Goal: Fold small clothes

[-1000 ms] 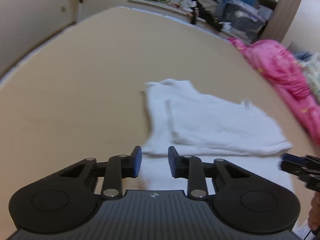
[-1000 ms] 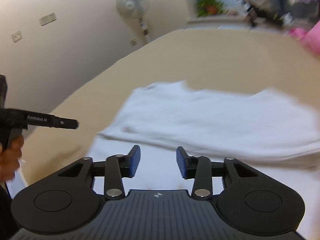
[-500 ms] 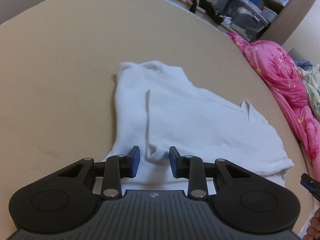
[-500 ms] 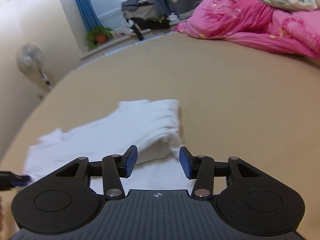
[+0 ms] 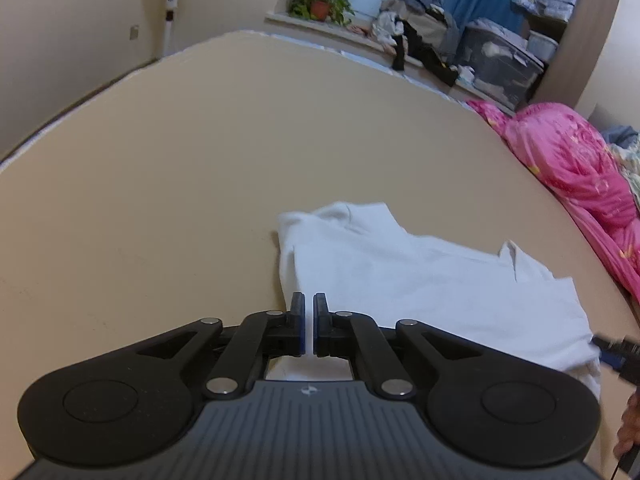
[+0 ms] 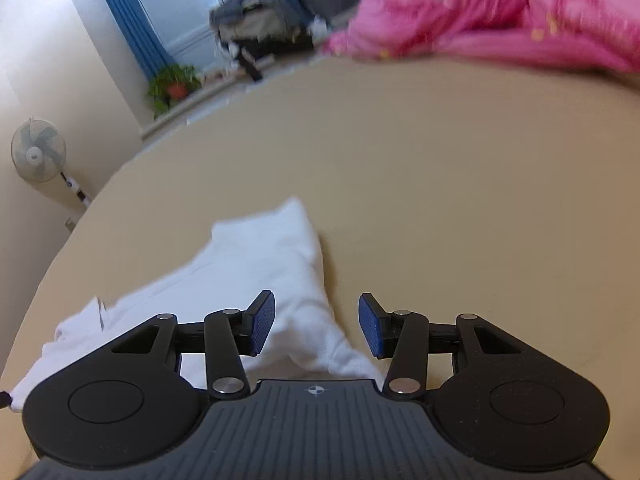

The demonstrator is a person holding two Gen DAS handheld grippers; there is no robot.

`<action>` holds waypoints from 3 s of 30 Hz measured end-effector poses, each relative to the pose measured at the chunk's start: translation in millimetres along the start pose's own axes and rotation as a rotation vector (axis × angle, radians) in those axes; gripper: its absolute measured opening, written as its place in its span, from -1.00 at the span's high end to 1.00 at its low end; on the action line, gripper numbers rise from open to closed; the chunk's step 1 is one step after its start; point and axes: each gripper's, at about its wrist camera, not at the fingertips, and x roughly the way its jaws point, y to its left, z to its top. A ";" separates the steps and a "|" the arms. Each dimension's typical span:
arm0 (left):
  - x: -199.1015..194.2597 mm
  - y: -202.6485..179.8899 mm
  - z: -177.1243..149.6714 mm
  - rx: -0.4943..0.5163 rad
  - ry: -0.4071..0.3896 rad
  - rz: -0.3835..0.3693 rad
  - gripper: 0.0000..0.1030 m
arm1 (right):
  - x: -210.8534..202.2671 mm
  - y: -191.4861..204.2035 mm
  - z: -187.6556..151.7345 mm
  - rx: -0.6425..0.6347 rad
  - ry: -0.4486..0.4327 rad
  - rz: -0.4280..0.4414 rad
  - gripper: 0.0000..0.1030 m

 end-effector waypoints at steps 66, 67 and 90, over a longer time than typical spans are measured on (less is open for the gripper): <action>-197.0 20.8 -138.8 0.096 0.155 -0.010 0.14 | -211.8 -51.5 -85.8 -0.051 0.097 -0.062 0.27; -195.7 26.1 -149.4 0.086 0.211 0.010 0.14 | -211.0 -53.1 -94.1 -0.059 0.124 -0.069 0.27; -186.4 45.4 -209.7 0.089 0.512 0.044 0.56 | -196.8 -74.8 -151.2 -0.117 0.447 -0.147 0.27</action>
